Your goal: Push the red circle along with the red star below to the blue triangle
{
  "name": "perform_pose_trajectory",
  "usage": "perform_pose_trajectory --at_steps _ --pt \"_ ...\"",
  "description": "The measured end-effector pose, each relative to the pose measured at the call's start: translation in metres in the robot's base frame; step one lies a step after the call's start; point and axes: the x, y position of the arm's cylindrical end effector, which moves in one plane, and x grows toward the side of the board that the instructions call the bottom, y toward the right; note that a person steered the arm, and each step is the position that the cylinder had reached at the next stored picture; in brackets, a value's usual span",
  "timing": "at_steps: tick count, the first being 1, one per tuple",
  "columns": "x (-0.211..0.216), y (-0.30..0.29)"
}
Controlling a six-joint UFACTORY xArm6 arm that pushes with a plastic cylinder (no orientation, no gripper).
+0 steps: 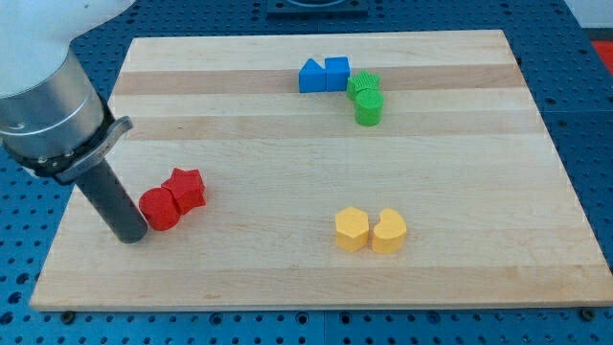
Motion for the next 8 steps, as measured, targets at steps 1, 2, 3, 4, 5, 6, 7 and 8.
perform_pose_trajectory --at_steps 1,2,3,4,5,6,7,8 --pt "-0.011 0.005" --pt "-0.016 0.016" --pt "-0.018 0.034" --pt "-0.03 0.041" --pt "-0.05 0.041" --pt "-0.062 0.041" --pt "-0.042 0.041" --pt "-0.018 0.05"
